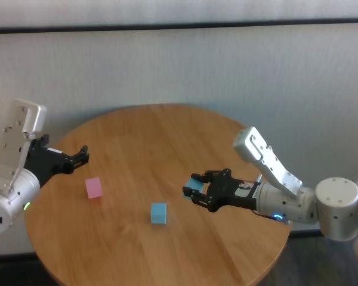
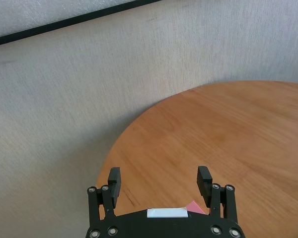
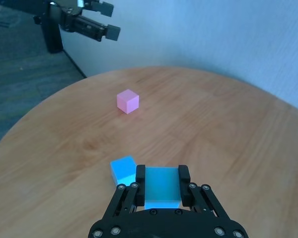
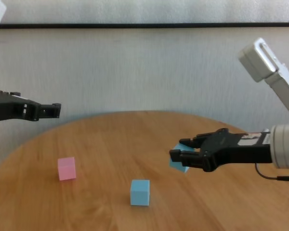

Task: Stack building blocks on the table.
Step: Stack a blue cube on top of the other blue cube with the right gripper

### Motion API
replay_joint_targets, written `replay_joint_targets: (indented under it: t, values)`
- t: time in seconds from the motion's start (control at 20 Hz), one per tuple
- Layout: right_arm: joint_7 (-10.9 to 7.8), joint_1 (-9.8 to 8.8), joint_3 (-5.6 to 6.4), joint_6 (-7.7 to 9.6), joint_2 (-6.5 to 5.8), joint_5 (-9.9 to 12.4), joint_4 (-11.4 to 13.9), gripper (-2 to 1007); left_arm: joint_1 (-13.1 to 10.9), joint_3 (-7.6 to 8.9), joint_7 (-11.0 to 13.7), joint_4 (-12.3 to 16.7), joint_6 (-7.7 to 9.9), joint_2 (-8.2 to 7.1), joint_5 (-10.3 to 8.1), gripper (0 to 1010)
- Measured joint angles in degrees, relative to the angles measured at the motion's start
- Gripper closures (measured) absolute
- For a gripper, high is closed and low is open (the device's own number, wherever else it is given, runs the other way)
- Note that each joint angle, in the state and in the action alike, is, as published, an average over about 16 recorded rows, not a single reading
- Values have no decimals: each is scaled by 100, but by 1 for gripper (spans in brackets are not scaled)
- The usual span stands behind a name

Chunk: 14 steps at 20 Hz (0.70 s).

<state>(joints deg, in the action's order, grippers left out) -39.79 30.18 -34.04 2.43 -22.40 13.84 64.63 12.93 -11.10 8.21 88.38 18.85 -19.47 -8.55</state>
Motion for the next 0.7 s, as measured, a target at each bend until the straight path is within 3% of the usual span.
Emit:
replay_joint_targets:
  t: [0.3, 0.7]
  values:
    - [-98, 225, -108, 235, 187, 122, -281, 637, 0, 0, 0, 0, 0, 0, 0, 7]
    - [-178, 492, -355, 324, 344, 31, -552, 637, 0, 0, 0, 0, 0, 0, 0, 7]
